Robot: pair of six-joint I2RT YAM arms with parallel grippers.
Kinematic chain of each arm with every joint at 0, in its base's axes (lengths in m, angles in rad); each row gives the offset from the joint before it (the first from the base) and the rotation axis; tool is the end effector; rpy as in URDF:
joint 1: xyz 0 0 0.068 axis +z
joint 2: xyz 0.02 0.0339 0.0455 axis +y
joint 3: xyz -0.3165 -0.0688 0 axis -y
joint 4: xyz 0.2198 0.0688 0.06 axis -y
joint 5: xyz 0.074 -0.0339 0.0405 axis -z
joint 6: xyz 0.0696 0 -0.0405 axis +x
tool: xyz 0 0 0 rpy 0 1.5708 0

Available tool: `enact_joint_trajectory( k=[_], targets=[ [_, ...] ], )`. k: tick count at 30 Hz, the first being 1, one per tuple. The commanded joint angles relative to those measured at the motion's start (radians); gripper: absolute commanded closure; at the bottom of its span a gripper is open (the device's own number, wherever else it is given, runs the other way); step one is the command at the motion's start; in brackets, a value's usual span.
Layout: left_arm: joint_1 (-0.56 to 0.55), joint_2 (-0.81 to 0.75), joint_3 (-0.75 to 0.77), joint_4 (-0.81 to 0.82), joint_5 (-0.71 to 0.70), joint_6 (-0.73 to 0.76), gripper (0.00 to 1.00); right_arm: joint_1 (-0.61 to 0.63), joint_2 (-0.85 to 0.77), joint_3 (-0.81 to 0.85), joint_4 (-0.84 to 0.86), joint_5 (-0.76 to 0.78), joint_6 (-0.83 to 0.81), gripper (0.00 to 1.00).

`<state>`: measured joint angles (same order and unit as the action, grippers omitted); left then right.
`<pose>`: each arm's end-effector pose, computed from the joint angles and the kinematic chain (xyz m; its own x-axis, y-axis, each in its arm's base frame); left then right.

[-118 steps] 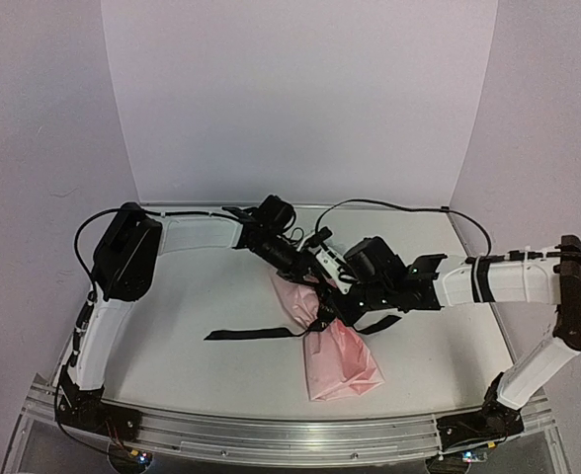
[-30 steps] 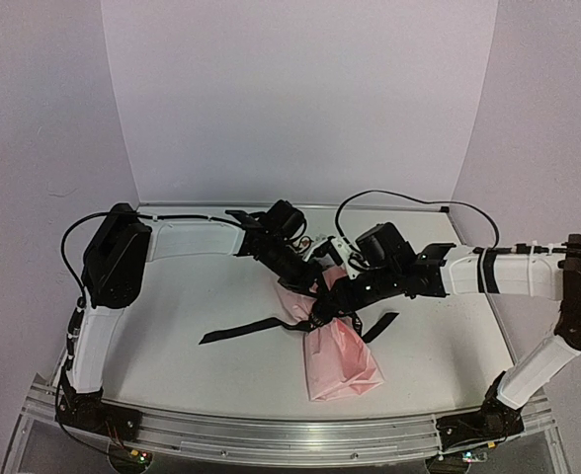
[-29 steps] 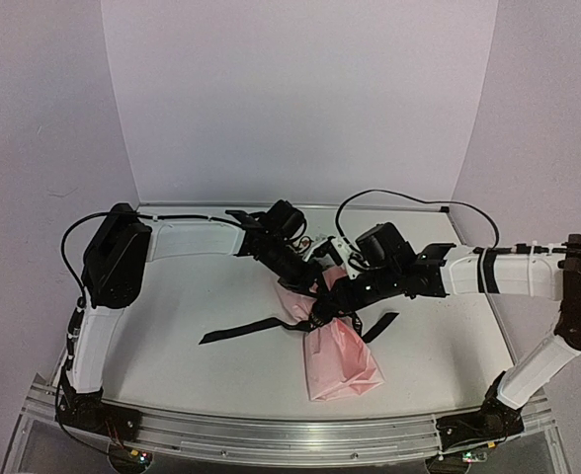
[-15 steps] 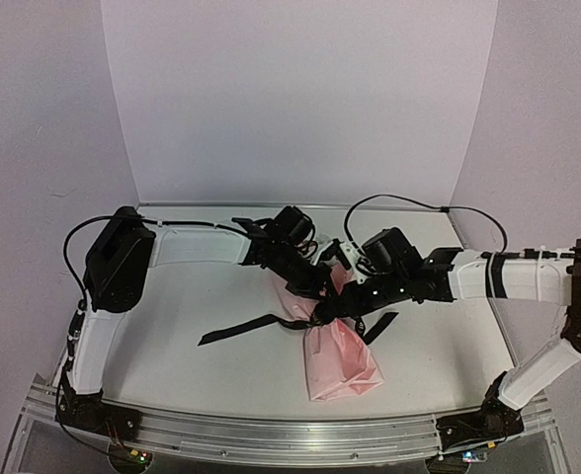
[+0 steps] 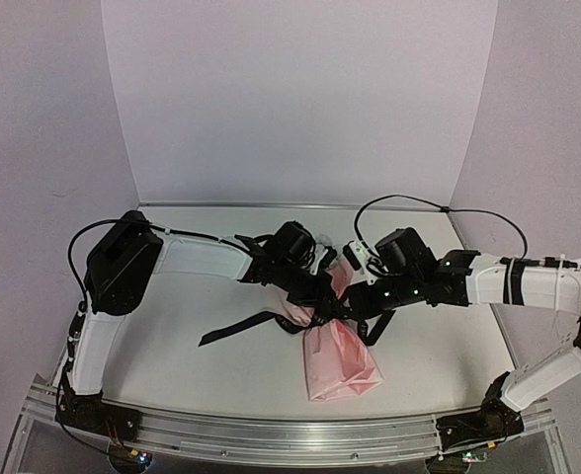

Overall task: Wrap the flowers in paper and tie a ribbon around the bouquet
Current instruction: Cross the ribbon over the folded bouquet.

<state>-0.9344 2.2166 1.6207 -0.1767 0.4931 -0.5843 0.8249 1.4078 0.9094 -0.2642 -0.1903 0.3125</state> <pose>0.2843 -0.4402 0.1981 -0.8479 0.3298 -0.4150 0.5301 0.5189 -0.6706 0.1894 0.2244 0.2751 -0.6964 -0.3088 -0.6478 -0.6305 0.6945 0.3466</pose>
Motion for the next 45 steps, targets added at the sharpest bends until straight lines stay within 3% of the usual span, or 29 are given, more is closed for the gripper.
enact_joint_trajectory(
  k=[1, 7, 21, 30, 36, 45],
  targets=[
    [0.005, 0.007, 0.023, 0.022, -0.02, -0.011, 1.0, 0.0, -0.013, 0.011, 0.0, -0.047, -0.06, 0.49],
    [0.005, 0.008, 0.027, 0.021, -0.01, 0.0, 1.0, -0.006, 0.035, 0.049, 0.001, 0.015, -0.173, 0.4],
    [0.005, 0.01, 0.044, 0.004, 0.004, 0.021, 1.0, -0.029, 0.162, 0.129, 0.068, 0.048, -0.177, 0.48],
    [0.005, 0.001, 0.038, -0.001, 0.005, 0.032, 1.0, -0.029, 0.188, 0.136, 0.118, 0.051, -0.168, 0.71],
    [0.005, -0.03, 0.015, 0.004, -0.019, 0.038, 1.0, -0.029, 0.175, 0.124, 0.104, 0.066, -0.163, 0.99],
    [0.006, -0.195, -0.129, 0.041, -0.11, 0.054, 1.0, -0.029, 0.053, 0.004, 0.024, 0.195, -0.138, 1.0]
  ],
)
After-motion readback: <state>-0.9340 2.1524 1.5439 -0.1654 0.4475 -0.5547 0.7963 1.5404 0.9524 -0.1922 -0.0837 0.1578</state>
